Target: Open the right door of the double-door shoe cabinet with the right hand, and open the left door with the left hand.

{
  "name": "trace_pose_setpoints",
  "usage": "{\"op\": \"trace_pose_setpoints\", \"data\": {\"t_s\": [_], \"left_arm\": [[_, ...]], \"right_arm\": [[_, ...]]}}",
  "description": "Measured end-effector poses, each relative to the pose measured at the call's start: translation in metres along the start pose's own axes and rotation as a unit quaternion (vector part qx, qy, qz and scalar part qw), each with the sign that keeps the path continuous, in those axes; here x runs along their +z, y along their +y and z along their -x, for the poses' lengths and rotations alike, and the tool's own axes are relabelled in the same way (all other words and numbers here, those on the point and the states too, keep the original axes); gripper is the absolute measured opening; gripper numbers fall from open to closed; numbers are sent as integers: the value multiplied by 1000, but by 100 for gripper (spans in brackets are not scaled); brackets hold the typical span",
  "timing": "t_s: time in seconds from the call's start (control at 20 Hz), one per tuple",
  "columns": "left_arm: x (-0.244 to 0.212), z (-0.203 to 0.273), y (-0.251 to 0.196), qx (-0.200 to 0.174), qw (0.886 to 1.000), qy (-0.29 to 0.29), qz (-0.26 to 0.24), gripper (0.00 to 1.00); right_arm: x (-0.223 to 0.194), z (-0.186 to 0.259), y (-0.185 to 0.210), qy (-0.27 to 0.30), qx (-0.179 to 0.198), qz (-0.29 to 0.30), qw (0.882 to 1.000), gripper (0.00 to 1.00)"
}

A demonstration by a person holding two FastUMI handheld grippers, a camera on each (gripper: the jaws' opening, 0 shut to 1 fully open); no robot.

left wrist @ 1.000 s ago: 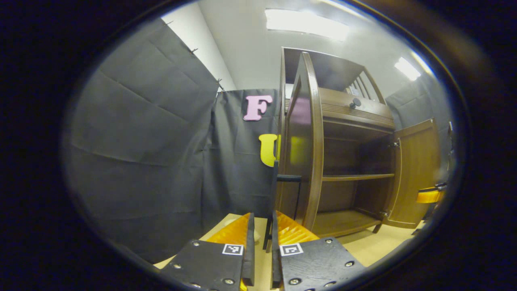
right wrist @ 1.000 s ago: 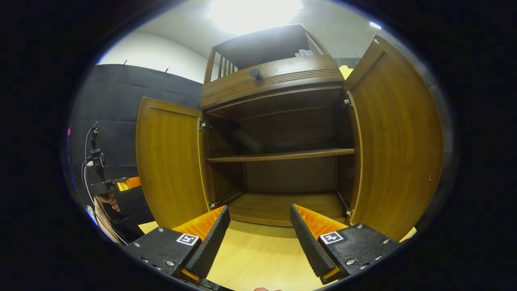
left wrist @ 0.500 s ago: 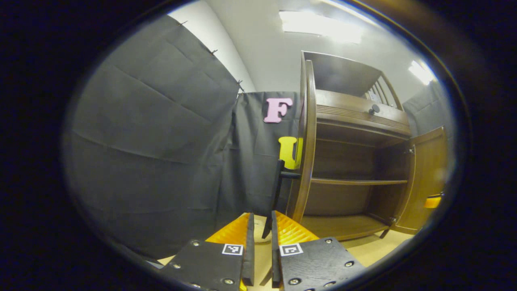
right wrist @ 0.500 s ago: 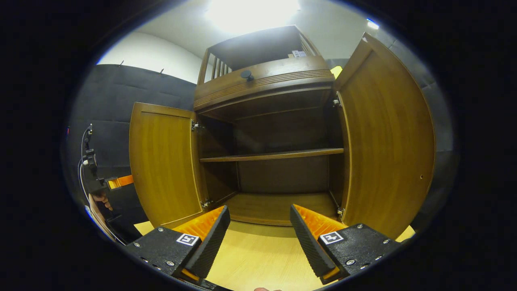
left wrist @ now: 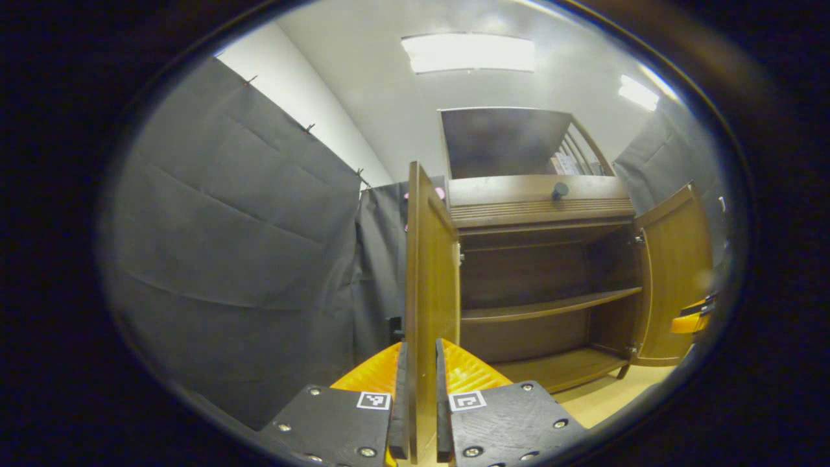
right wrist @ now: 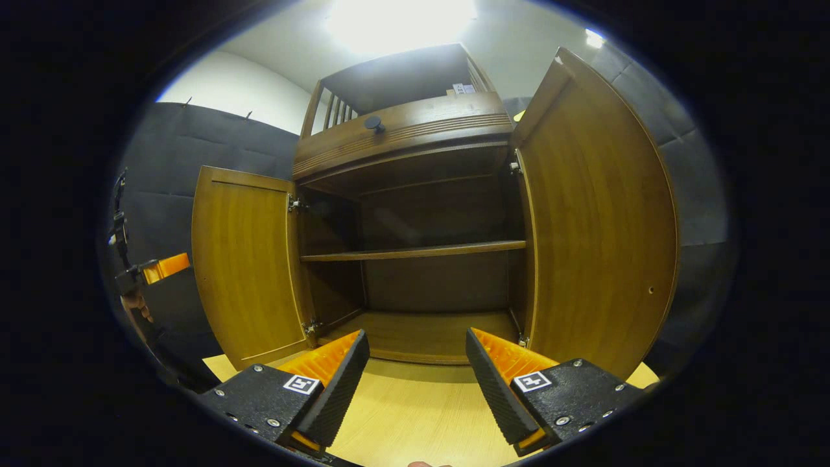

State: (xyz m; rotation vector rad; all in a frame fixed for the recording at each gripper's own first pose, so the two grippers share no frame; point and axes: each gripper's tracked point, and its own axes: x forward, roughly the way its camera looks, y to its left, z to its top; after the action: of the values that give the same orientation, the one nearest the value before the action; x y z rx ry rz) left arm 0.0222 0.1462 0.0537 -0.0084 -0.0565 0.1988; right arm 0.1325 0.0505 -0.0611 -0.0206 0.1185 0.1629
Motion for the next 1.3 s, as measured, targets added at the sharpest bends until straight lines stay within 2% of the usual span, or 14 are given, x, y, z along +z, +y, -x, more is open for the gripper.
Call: {"op": "trace_pose_setpoints", "data": {"t_s": [0.25, 0.3, 0.45, 0.55, 0.75, 1.0, 1.05, 1.1, 1.15, 1.3], "left_arm": [[-10, -2, 5, -34, 999, -9, 4, 12], [-14, -3, 7, -35, 999, -11, 13, 23], [-41, -19, -18, -65, 997, 5, 33, 69], [-53, -19, -37, -69, 997, 20, 37, 99], [-59, -37, -56, -71, 997, 28, 17, 99], [-64, -49, -77, -81, 996, 22, 38, 99], [-63, -49, -77, -79, 996, 18, 40, 95], [-62, -50, -76, -77, 996, 15, 43, 99], [-62, -51, -77, -76, 996, 12, 46, 95], [-61, -51, -83, -84, 995, 9, 47, 95]], "right_arm": [[12, 3, -9, -10, 0, 0, 1000, 93], [13, 4, -9, -10, 2, -1, 1000, 93], [12, 6, -12, -9, 6, 9, 1000, 93], [9, 7, -16, -9, 6, 17, 1000, 91], [3, 4, -26, -8, 3, 17, 1000, 93], [-5, -5, -33, -12, 10, 5, 1000, 93], [-7, -7, -32, -11, 12, 5, 1000, 93], [-8, -8, -32, -10, 15, 5, 1000, 93], [-9, -10, -32, -10, 16, 7, 1000, 93], [-13, -15, -29, -7, 27, 10, 1000, 93]]}}
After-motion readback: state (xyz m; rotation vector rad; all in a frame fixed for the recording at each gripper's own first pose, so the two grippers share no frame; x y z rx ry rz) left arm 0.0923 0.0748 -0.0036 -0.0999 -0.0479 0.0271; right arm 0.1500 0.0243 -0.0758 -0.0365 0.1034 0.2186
